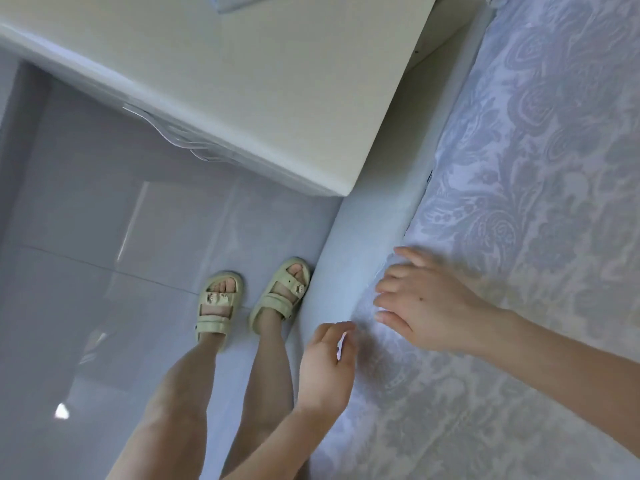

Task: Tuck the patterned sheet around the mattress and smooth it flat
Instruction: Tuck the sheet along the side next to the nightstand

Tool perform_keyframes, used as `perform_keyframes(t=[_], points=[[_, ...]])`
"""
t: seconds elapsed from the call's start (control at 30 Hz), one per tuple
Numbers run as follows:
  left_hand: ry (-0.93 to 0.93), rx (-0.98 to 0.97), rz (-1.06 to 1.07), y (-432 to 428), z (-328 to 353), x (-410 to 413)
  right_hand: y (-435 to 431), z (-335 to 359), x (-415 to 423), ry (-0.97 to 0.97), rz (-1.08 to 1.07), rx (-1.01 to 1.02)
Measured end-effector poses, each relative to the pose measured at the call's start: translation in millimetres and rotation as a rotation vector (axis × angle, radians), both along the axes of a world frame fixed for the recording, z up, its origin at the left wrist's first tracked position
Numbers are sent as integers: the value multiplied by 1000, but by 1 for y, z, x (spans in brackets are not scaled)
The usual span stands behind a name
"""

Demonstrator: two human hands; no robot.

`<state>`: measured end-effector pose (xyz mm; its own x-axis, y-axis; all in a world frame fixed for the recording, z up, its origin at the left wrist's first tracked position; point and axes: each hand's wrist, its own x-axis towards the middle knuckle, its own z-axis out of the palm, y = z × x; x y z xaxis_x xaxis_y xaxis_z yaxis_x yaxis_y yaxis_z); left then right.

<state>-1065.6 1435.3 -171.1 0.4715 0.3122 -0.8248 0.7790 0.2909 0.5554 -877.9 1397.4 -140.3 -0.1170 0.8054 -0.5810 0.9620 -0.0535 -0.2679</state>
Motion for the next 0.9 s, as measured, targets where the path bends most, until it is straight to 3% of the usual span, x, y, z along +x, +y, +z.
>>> perform_keyframes(t=[0.13, 0.23, 0.4, 0.6, 0.7, 0.83, 0.9], points=[[-115, -47, -101, -28, 1, -31, -36, -19, -28, -122, 198, -132], [-124, -33, -171, -47, -12, -37, -34, -35, -30, -123, 209, -132], [-130, -1, -69, -61, -13, -38, -19, -39, -31, -165, 218, -59], [-86, 18, 28, -62, -22, -26, 7, -45, -45, -268, 271, -361], [-117, -113, 106, -58, -21, -21, 7, -43, -45, -270, 271, -441], [25, -536, 145, -53, -29, -14, 7, -37, -43, -308, 286, -521], [73, -630, 113, -48, -37, -8, 9, -35, -44, -315, 264, -544]])
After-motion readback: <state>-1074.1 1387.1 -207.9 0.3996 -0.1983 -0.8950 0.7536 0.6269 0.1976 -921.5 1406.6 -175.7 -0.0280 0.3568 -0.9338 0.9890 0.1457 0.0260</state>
